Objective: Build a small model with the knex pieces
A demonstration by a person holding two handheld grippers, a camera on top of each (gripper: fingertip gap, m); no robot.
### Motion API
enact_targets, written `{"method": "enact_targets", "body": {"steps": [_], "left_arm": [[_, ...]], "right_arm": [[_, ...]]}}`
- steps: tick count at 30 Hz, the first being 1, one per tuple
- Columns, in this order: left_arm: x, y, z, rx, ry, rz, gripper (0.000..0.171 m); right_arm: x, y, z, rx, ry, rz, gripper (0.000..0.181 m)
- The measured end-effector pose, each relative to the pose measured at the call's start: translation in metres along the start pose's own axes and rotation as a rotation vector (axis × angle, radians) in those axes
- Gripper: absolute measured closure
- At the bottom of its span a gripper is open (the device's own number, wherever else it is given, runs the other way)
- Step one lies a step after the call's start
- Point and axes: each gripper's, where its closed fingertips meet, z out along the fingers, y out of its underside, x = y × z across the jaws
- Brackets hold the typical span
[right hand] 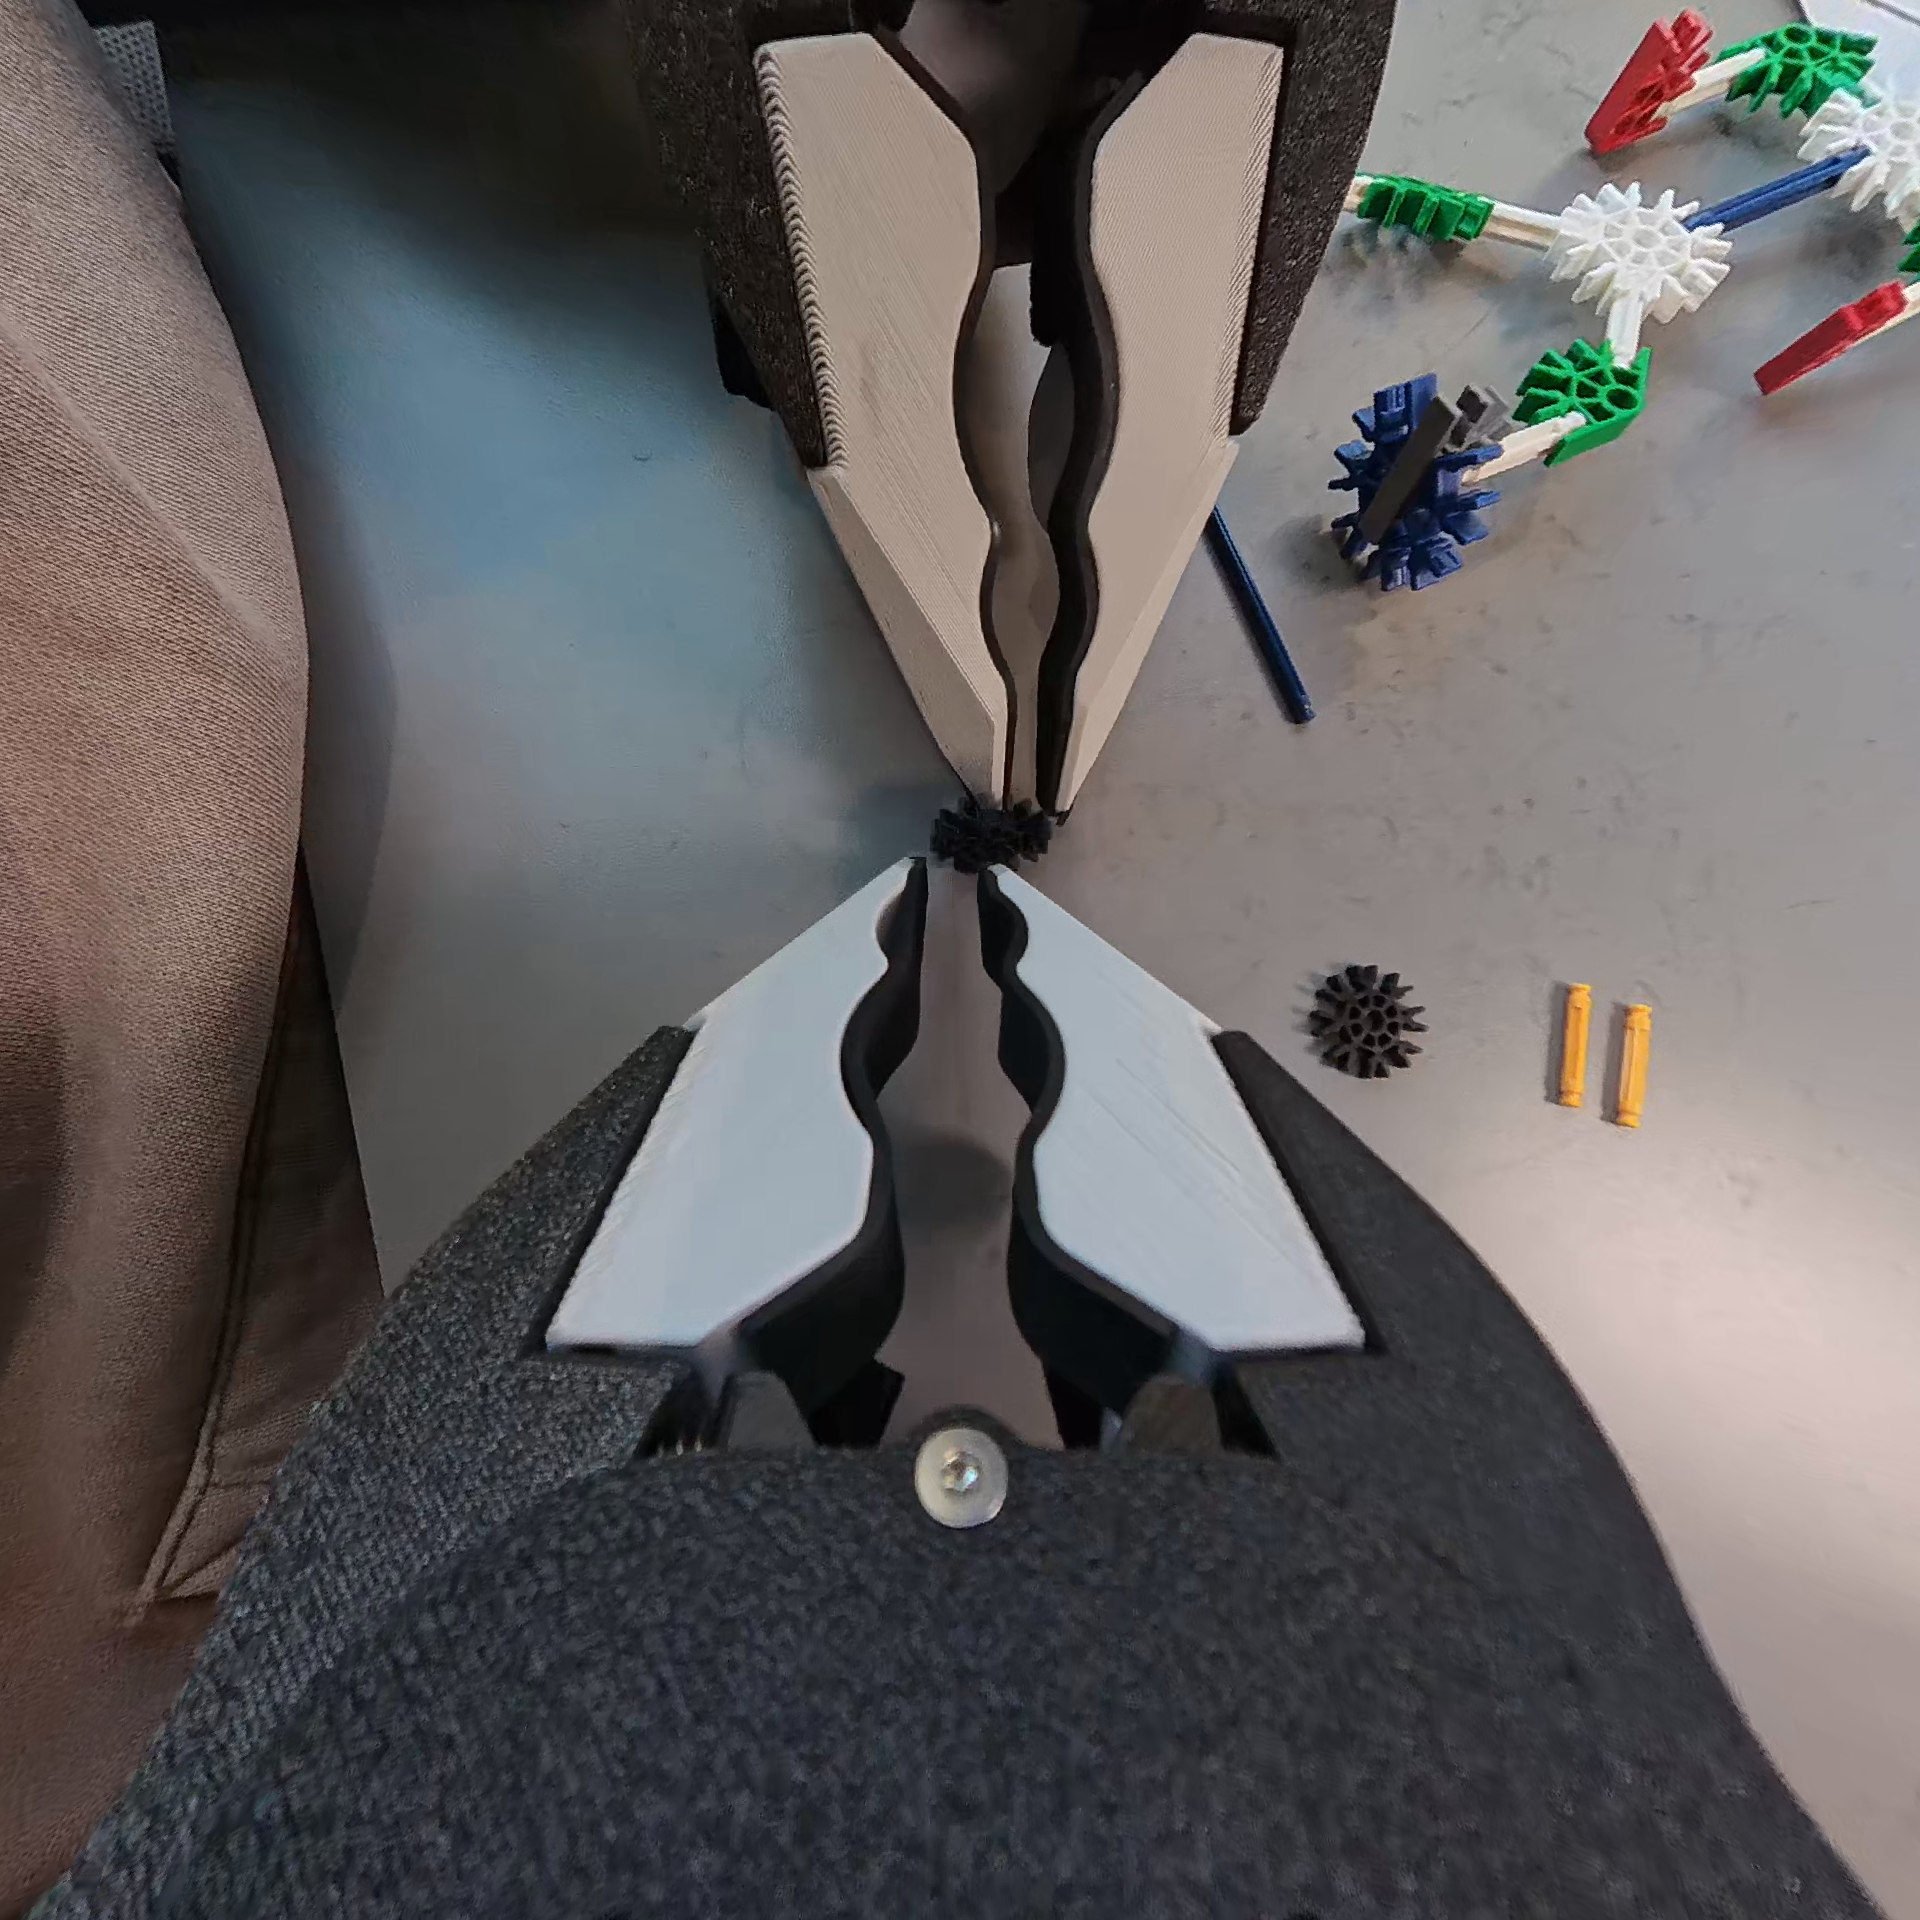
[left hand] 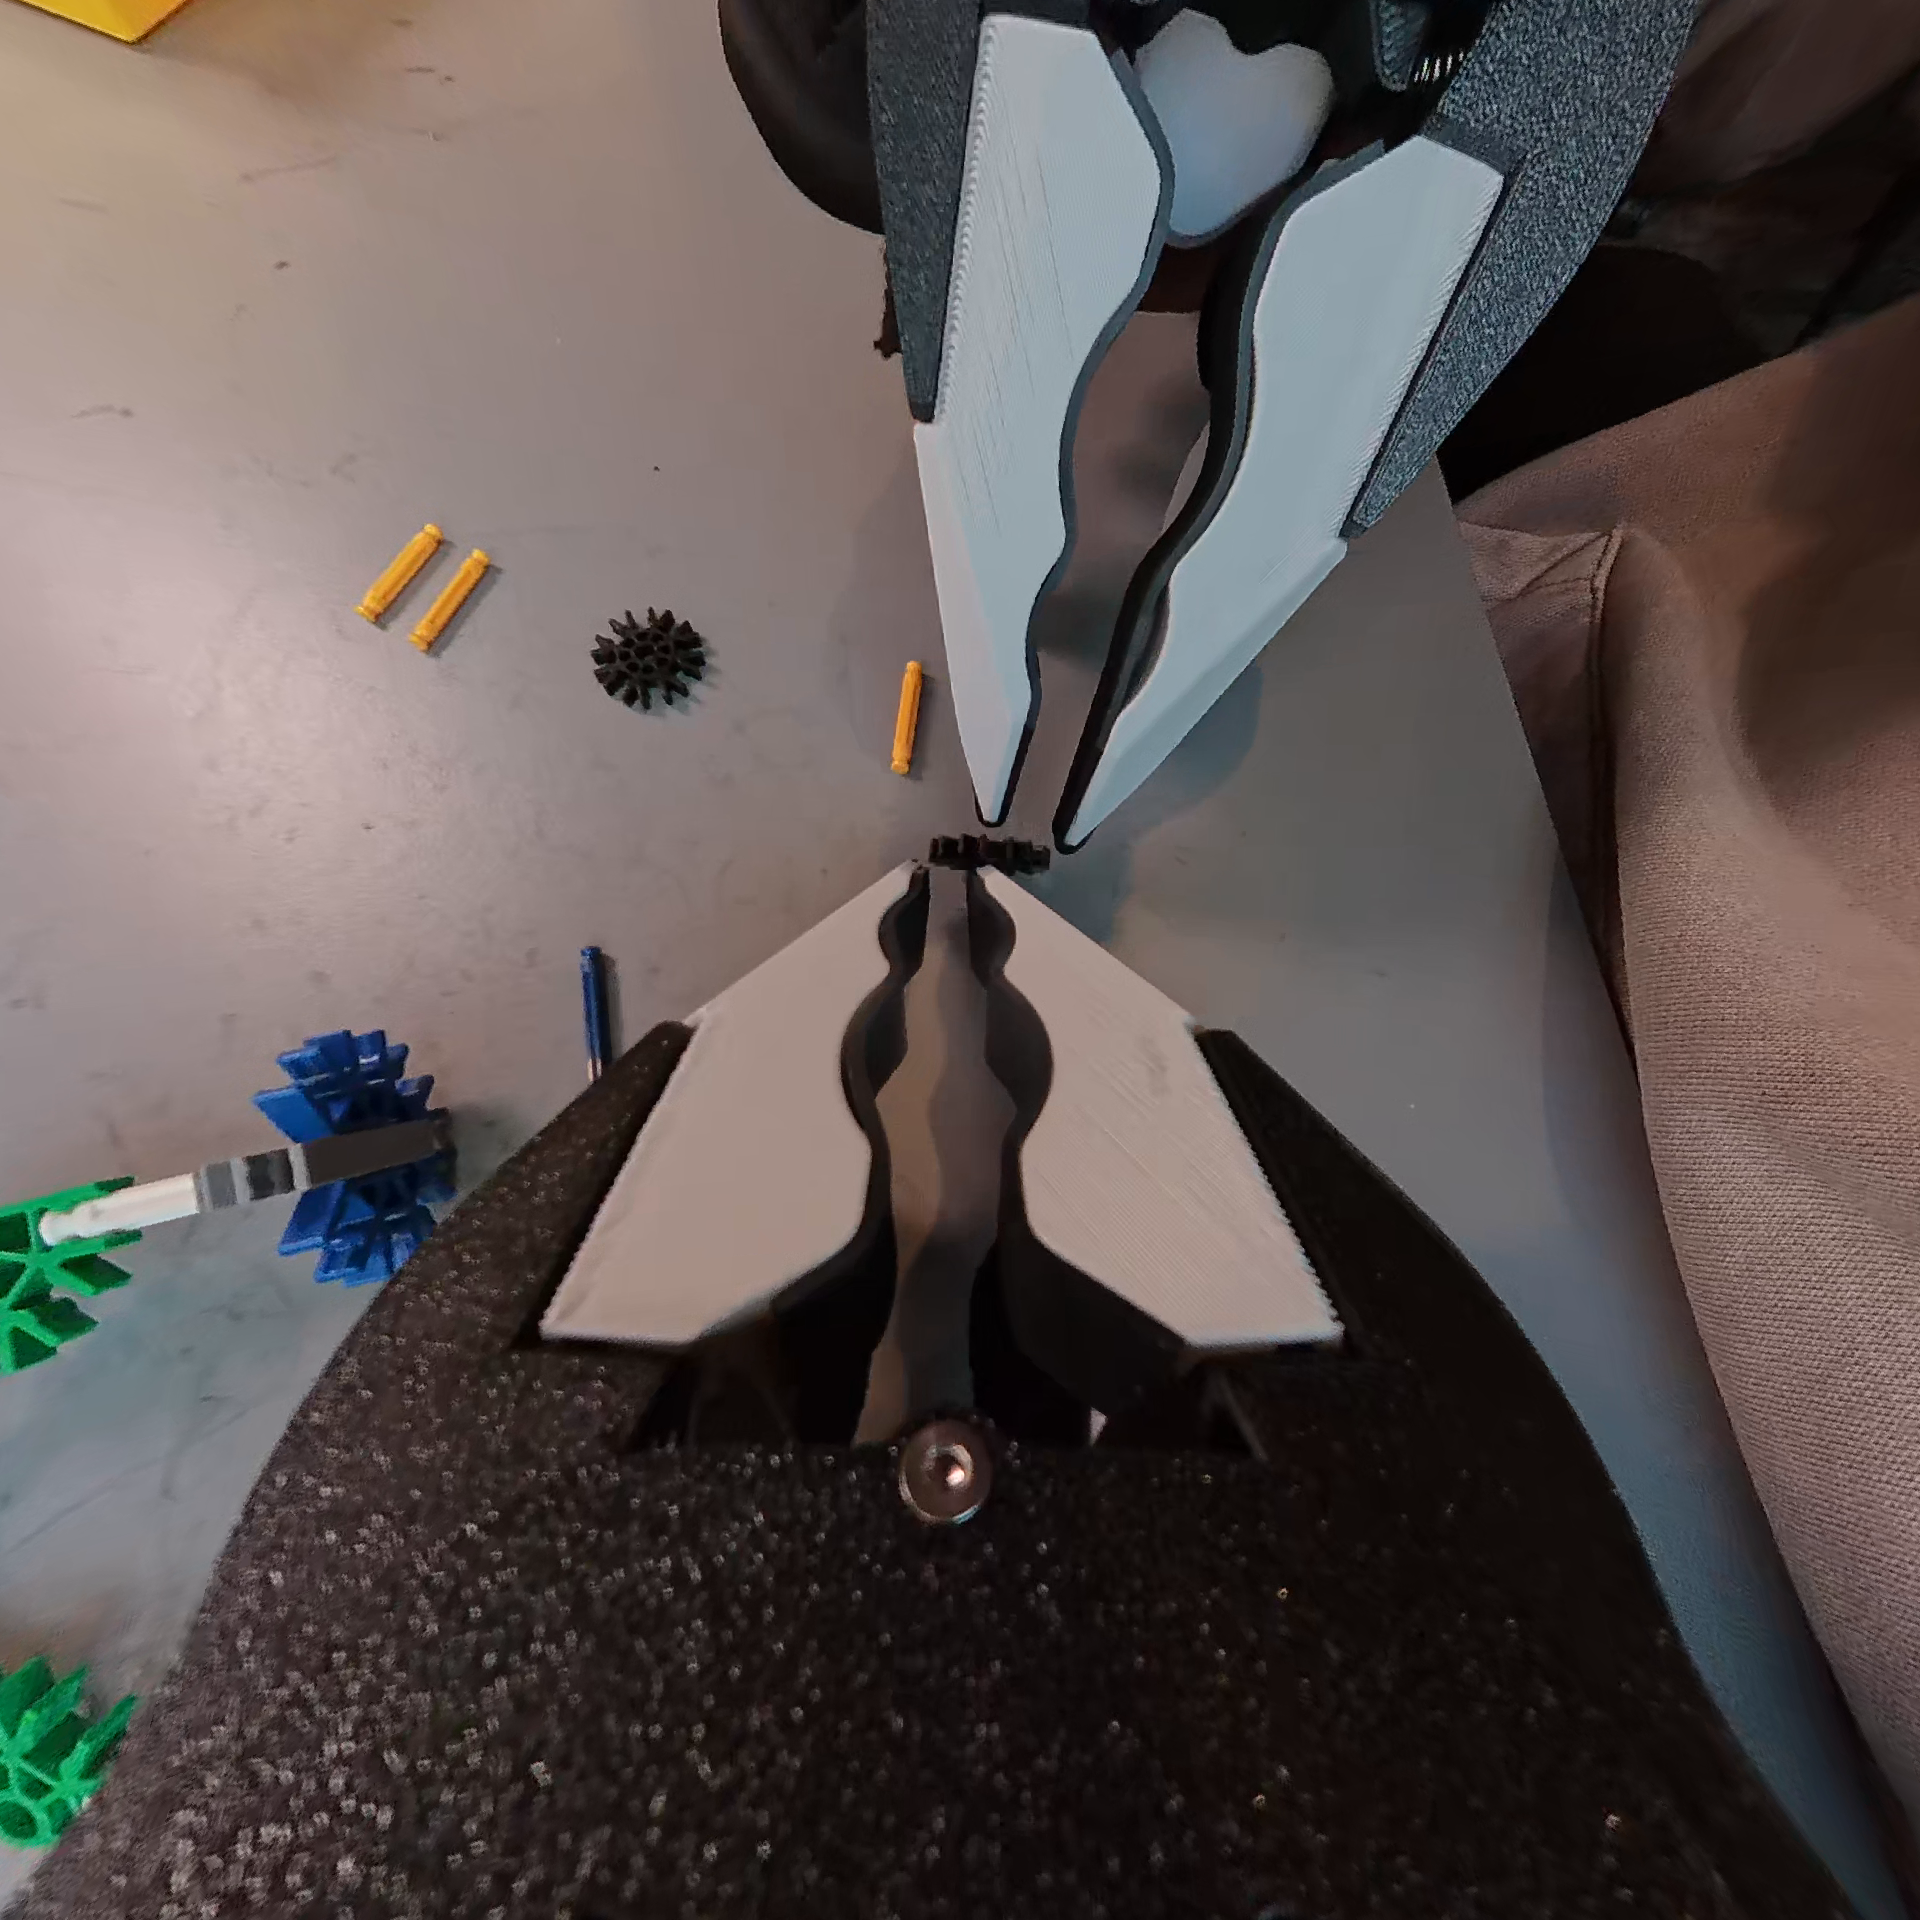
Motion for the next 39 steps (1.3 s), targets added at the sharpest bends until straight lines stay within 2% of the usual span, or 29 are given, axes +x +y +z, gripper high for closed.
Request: {"method": "enact_targets", "body": {"steps": [39], "left_arm": [[0.0088,0.0005,0.0009,-0.008,0.042,-0.007,0.166]], "right_arm": [[0.0014,0.0021,-0.0006,-0.009,-0.001,-0.011,0.172]]}}
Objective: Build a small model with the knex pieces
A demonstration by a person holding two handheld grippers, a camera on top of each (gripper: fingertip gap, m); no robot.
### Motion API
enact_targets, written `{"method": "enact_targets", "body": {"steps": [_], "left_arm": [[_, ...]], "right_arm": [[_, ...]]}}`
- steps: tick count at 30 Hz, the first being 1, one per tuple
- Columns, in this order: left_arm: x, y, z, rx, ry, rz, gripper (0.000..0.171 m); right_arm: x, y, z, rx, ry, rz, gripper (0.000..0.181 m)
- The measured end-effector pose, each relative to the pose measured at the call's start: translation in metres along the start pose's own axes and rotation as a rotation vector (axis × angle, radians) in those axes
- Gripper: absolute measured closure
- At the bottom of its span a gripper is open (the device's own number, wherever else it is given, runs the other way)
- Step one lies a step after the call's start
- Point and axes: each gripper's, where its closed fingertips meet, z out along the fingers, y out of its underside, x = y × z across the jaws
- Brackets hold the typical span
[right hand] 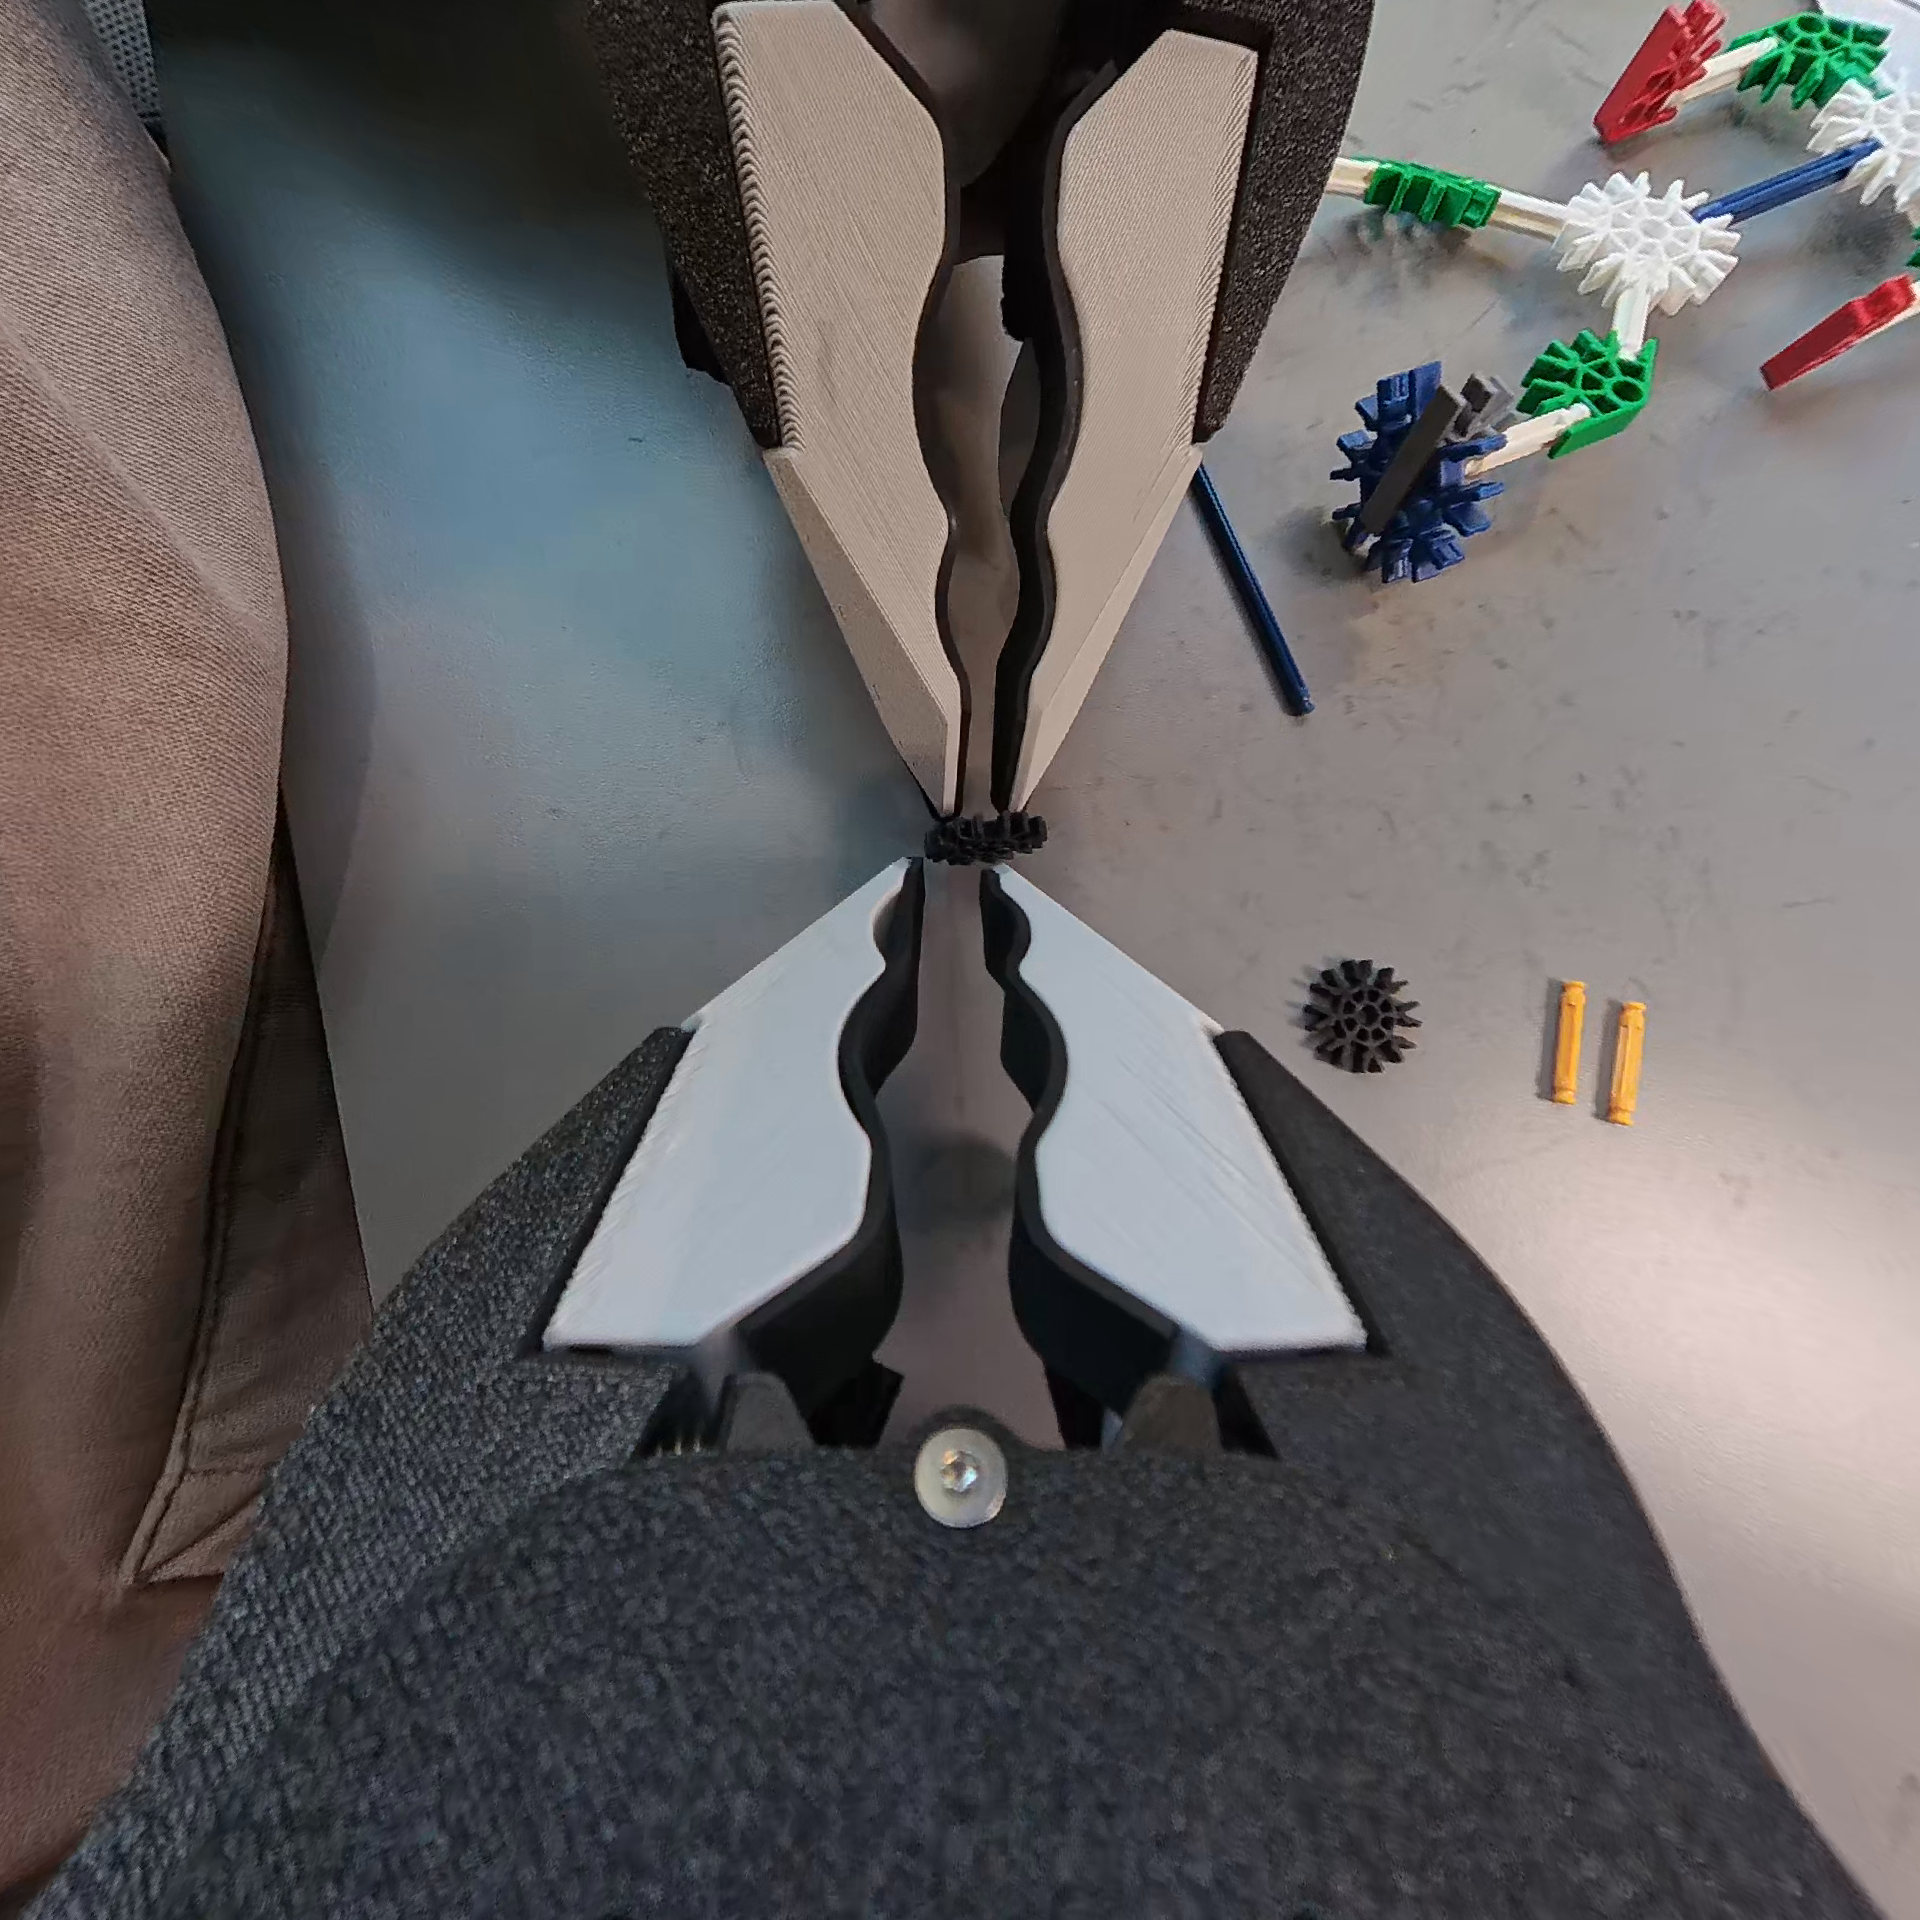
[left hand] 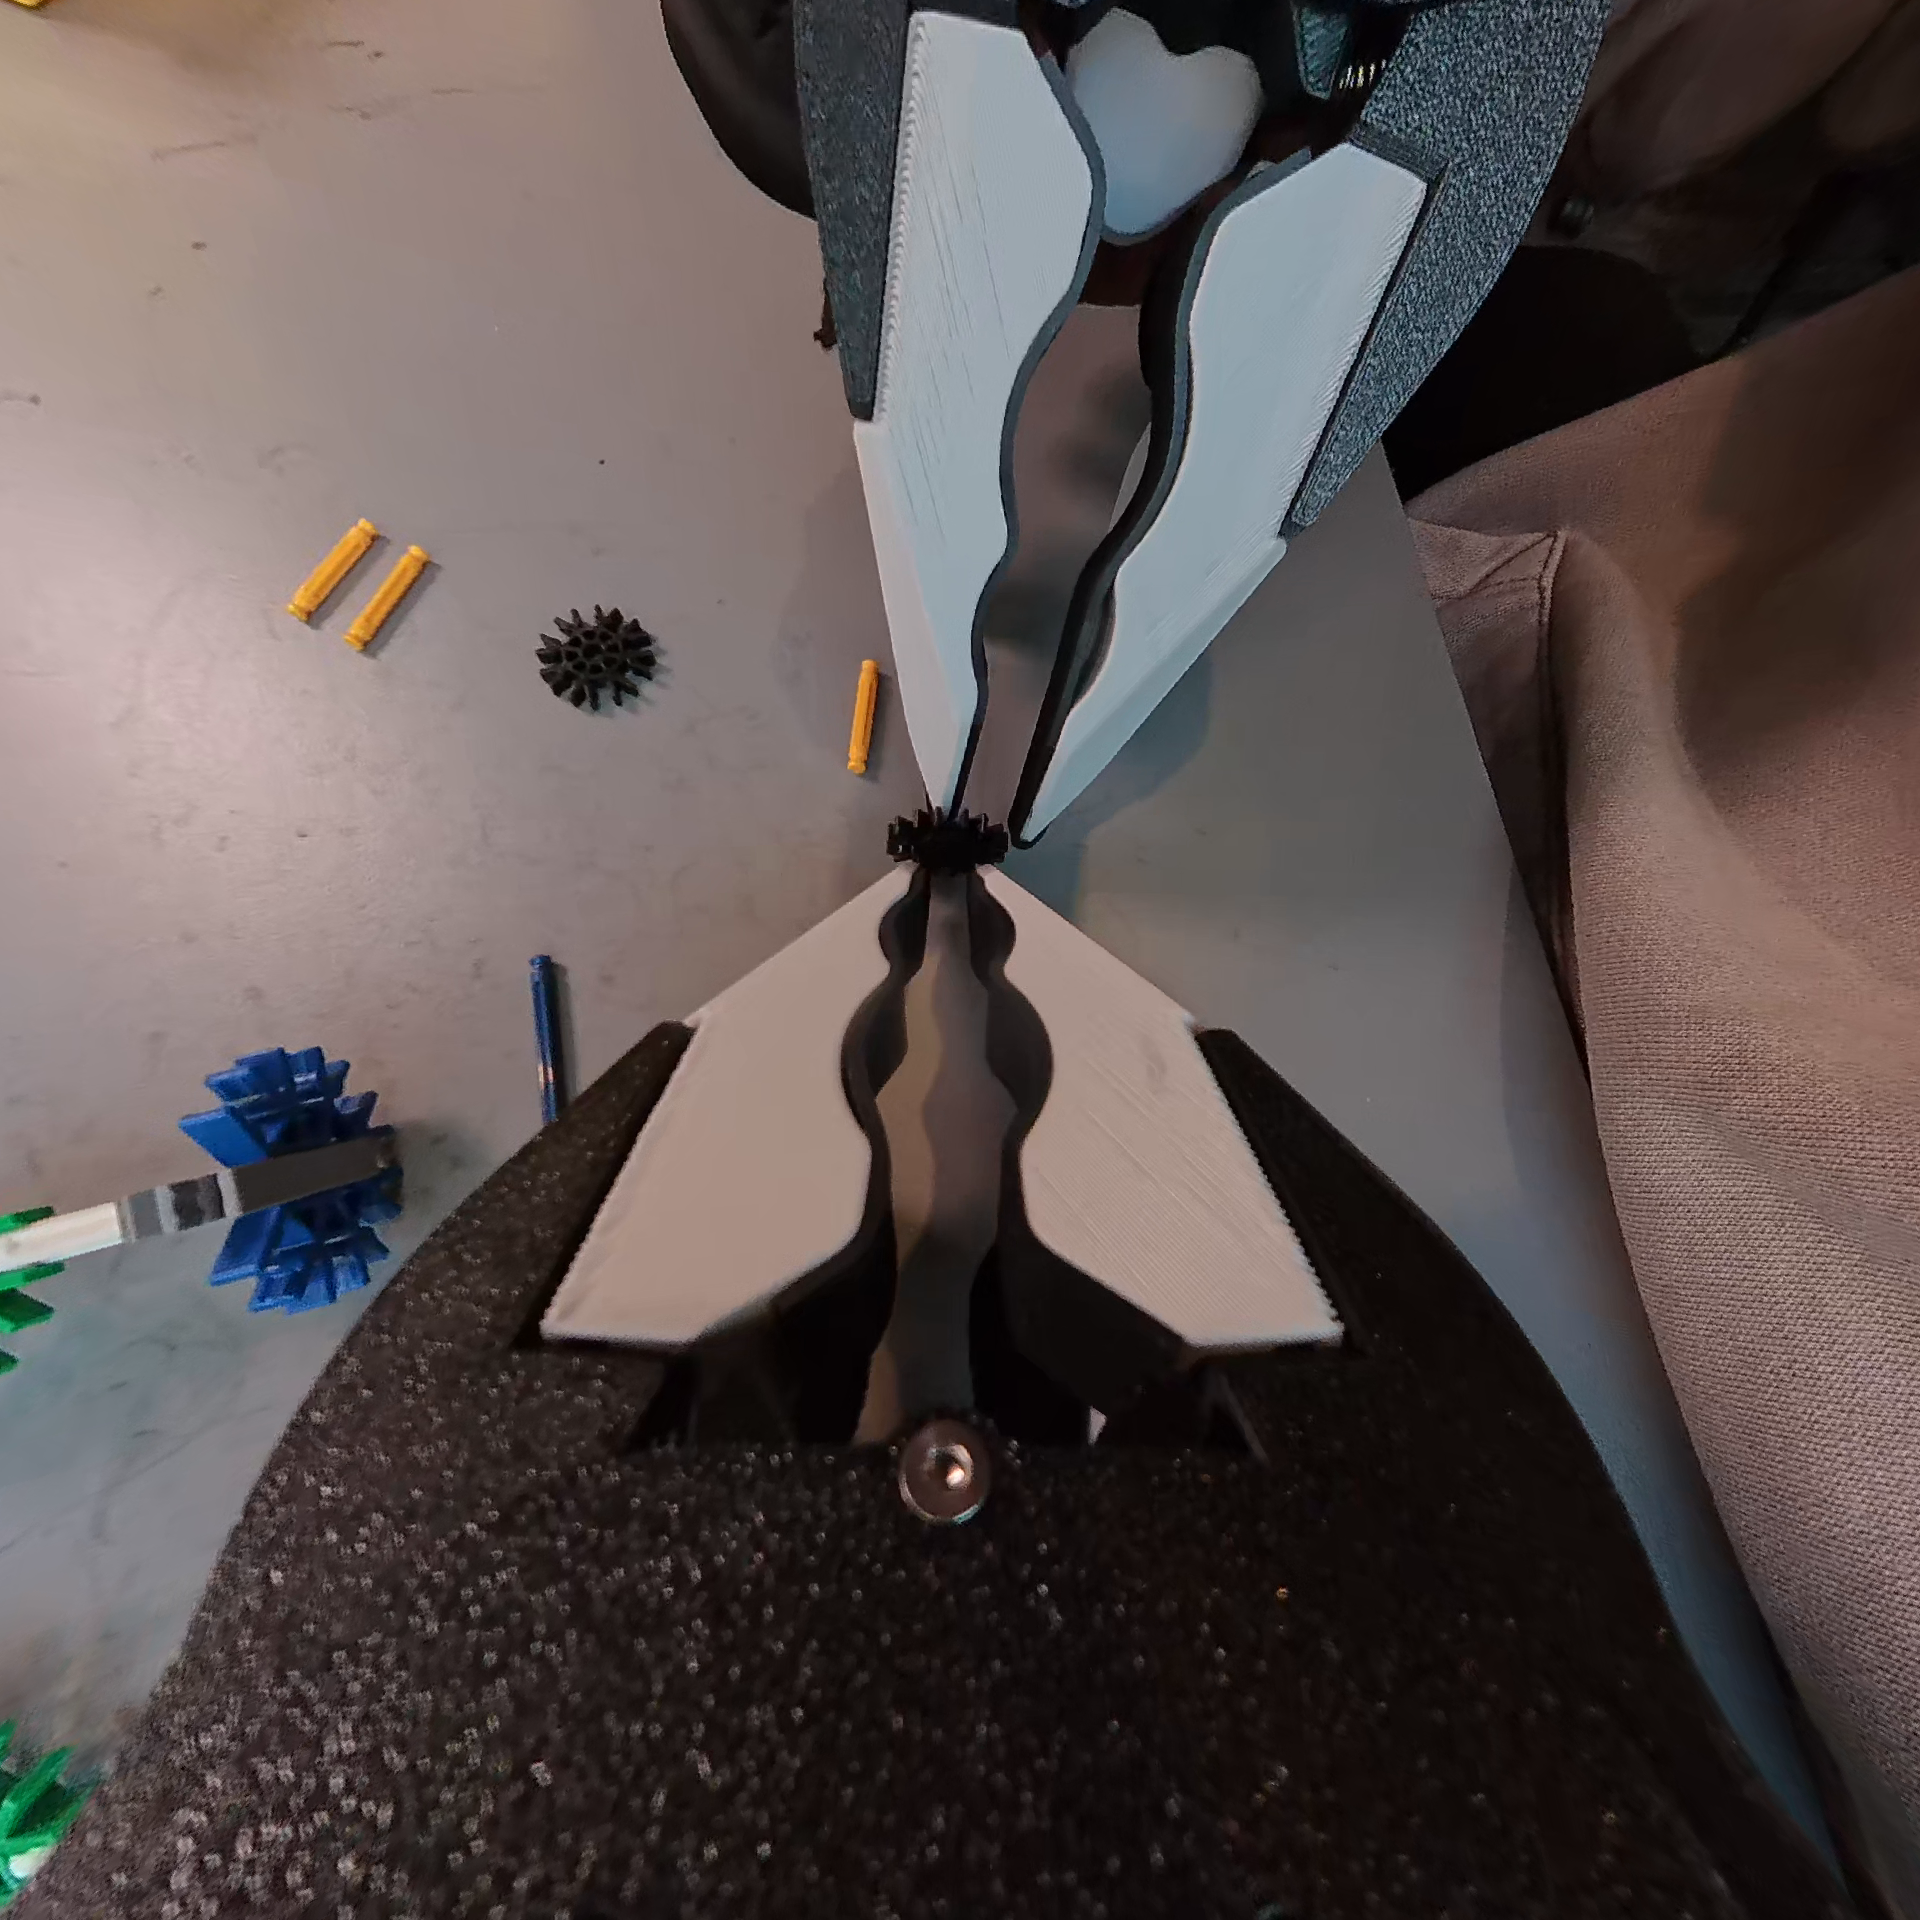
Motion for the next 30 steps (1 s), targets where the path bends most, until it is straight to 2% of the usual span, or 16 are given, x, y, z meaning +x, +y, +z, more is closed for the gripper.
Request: {"method": "enact_targets", "body": {"steps": [4,9,14,17,21,25,30], "left_arm": [[-0.002,-0.001,-0.003,0.005,-0.006,-0.008,0.166],[-0.013,-0.007,-0.013,0.054,-0.039,-0.043,0.163],[-0.020,-0.012,-0.019,0.095,-0.044,-0.079,0.162],[-0.019,-0.013,-0.021,0.108,-0.032,-0.088,0.161],[-0.013,-0.015,-0.021,0.122,0.010,-0.090,0.161],[-0.009,-0.015,-0.021,0.126,0.032,-0.084,0.161],[0.000,-0.019,-0.021,0.143,0.074,-0.063,0.162]], "right_arm": [[0.007,0.001,-0.007,-0.002,0.021,-0.006,0.170],[0.032,0.013,-0.026,-0.043,0.065,0.012,0.170],[0.030,0.028,-0.013,-0.126,-0.020,-0.003,0.171],[0.026,0.025,-0.009,-0.116,-0.071,0.004,0.179],[0.026,0.024,-0.010,-0.102,-0.066,-0.020,0.180],[0.019,0.006,-0.020,-0.003,-0.078,-0.020,0.180],[0.009,-0.008,-0.023,0.003,-0.101,-0.034,0.180]]}}
